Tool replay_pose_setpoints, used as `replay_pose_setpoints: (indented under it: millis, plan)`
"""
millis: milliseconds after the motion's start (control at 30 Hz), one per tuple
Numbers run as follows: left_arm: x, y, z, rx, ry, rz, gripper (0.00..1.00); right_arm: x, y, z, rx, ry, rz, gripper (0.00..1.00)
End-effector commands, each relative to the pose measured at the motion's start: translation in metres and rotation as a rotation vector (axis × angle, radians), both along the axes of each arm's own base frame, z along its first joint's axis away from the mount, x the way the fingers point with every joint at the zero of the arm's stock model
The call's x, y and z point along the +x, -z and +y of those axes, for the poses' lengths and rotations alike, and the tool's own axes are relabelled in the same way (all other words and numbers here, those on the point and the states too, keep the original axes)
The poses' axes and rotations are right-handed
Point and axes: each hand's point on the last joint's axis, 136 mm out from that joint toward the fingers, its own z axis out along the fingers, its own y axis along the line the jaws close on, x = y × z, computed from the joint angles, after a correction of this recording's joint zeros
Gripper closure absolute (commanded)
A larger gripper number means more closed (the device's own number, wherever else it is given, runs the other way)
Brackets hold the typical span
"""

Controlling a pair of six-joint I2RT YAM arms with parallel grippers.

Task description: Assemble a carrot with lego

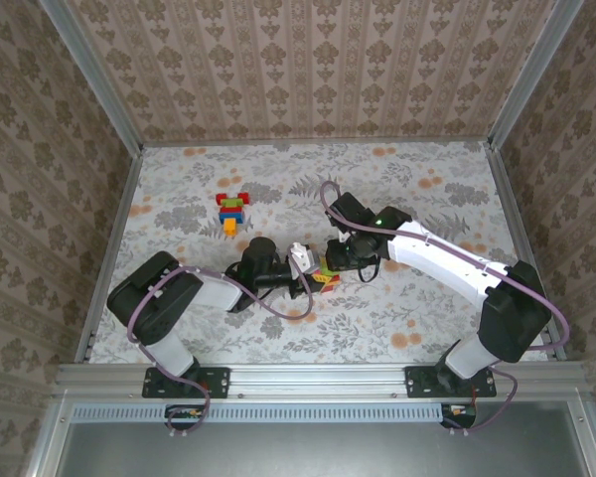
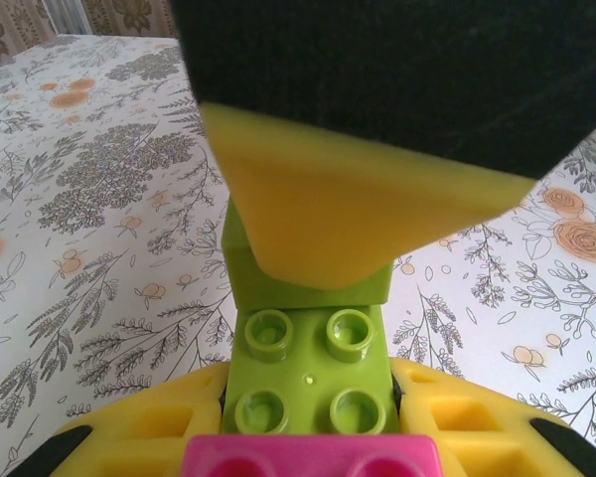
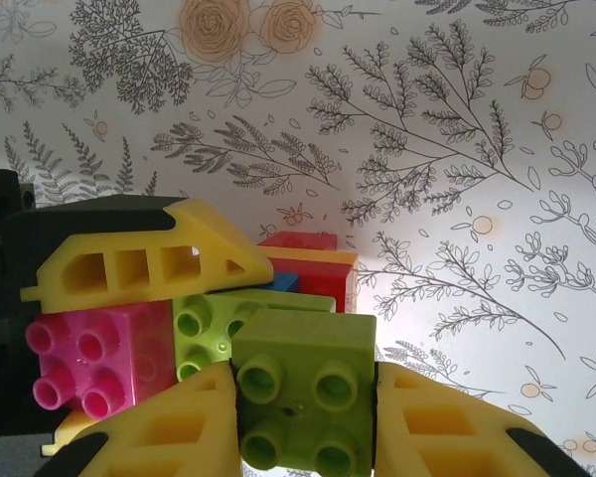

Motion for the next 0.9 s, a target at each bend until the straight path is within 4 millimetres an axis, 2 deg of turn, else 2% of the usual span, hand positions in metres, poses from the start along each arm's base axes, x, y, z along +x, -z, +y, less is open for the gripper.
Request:
replay_pose_setpoints:
  millis: [0,867]
  plan:
    - [-0.005,0.038,0.01,0.109,-0.015,0.049,0.71,-0.003,0.014,-0.009,-0.055,0.029,0.015,0.82]
    - [-0.003,0.048,0.011,0.13,-0.024,0.063,0.72,-0.012,0.025,-0.028,-0.141,0.049,0.014,0.83]
